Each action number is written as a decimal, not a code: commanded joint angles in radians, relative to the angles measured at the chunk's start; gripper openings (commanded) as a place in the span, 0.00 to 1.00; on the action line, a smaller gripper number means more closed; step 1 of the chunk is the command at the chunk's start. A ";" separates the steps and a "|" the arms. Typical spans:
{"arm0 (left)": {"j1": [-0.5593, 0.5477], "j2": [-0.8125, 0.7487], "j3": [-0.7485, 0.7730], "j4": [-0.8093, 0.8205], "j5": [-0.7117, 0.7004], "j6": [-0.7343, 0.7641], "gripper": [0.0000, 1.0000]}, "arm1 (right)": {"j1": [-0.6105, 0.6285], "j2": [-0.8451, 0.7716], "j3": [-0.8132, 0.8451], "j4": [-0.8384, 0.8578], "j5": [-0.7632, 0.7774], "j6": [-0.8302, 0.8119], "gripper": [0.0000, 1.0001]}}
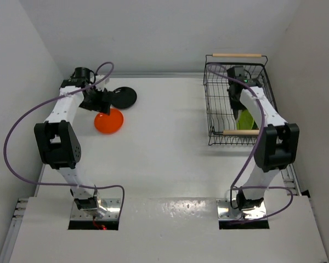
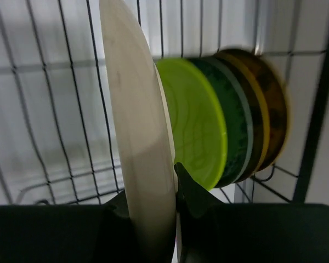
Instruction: Load the plates into the dish rack
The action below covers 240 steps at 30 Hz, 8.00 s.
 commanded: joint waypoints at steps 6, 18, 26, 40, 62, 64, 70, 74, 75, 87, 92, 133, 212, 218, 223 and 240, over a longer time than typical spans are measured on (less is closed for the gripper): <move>0.110 0.041 -0.062 0.047 -0.040 0.010 0.98 | -0.013 0.074 -0.090 -0.014 0.079 -0.035 0.00; 0.159 0.076 -0.145 0.098 -0.050 0.040 0.98 | -0.021 0.109 -0.179 0.009 0.071 -0.014 0.00; 0.159 0.128 -0.163 0.116 0.028 0.060 0.98 | -0.058 0.126 -0.156 -0.011 -0.020 0.023 0.27; 0.169 0.166 -0.163 0.135 0.008 0.070 0.98 | -0.087 0.039 -0.099 -0.040 0.051 -0.006 0.46; 0.179 0.361 -0.114 0.156 0.115 0.068 0.62 | -0.046 -0.116 -0.033 -0.092 -0.026 -0.017 0.50; 0.188 0.390 -0.093 0.147 0.150 0.059 0.47 | -0.032 -0.135 -0.027 -0.094 -0.010 -0.023 0.51; 0.188 0.386 -0.091 0.126 0.263 0.082 0.00 | 0.042 -0.195 -0.033 -0.098 0.026 -0.051 0.53; 0.188 0.323 -0.102 0.072 0.313 0.140 0.00 | 0.086 -0.228 -0.039 -0.095 0.016 -0.061 0.53; 0.188 0.308 -0.102 0.040 0.359 0.154 0.00 | 0.121 -0.236 -0.036 -0.094 -0.025 -0.064 0.53; -0.067 0.027 0.009 -0.193 0.614 0.335 0.00 | 0.457 -0.273 -0.263 0.449 -0.782 0.055 0.80; -0.155 -0.041 0.099 -0.307 0.735 0.424 0.00 | 0.523 -0.111 -0.221 0.581 -0.869 0.156 0.84; 0.119 -0.067 0.047 -0.020 0.106 -0.021 0.98 | 0.026 0.015 -0.110 0.029 0.115 0.023 0.00; 0.273 0.828 0.578 0.426 0.168 -0.481 0.02 | 0.404 -0.276 0.056 0.037 0.134 -0.053 0.93; 0.322 0.739 0.527 0.417 0.198 -0.481 0.00 | 0.433 -0.256 0.057 0.053 0.140 -0.078 0.93; 0.346 0.514 0.415 0.364 0.418 -0.300 0.00 | 0.477 -0.227 0.068 0.047 0.093 -0.106 0.93; 0.092 -0.001 0.201 -0.376 0.810 0.465 0.00 | 0.573 -0.123 -0.059 0.561 -0.823 0.176 0.98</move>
